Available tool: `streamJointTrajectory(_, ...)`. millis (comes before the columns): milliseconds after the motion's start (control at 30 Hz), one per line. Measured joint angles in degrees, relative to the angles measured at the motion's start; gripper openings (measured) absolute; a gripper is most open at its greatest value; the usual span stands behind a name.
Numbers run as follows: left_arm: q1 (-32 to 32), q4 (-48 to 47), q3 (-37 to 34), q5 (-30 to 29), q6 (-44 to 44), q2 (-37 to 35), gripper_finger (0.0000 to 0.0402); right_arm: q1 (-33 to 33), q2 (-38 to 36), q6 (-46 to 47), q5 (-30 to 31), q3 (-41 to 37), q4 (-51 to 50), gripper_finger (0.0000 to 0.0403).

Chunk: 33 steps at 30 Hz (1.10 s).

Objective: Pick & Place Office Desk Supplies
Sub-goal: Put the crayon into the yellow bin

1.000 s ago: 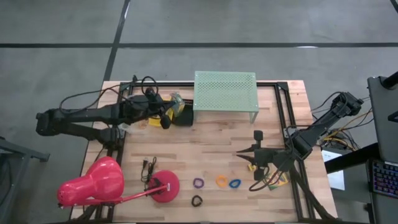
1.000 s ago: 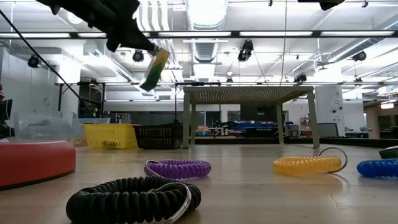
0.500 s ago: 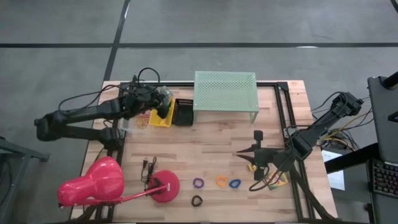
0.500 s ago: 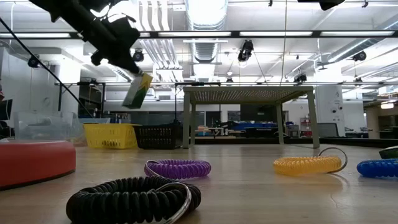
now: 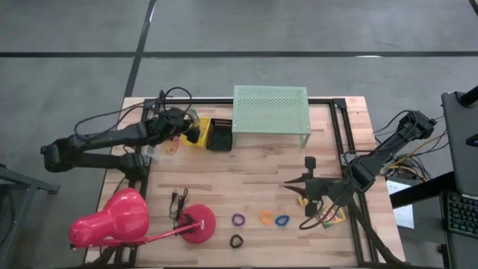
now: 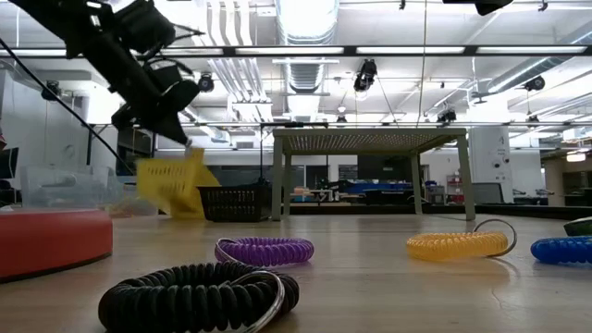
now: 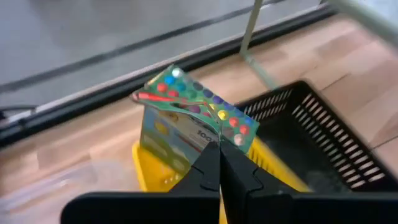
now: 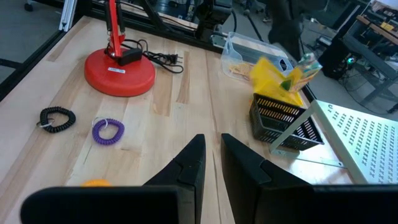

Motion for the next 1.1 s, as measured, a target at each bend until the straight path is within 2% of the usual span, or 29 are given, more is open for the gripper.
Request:
streamJointTrajectory(233,0.00,3.12,-2.34,0.59,-1.31,0.00,0.0000,0.01,0.02,0.00,-0.01,0.00,0.00,0.0047)
streamJointTrajectory(733,-0.07,3.96,-2.22,7.96,-3.30,0.02,0.0000,0.00,0.02,0.00,0.00,0.00,0.00,0.0047)
streamJointTrajectory(1100,-0.11,6.54,-2.17,10.49,-2.56,0.00,0.0000,0.02,0.02,0.00,0.00,0.00,0.00,0.0047)
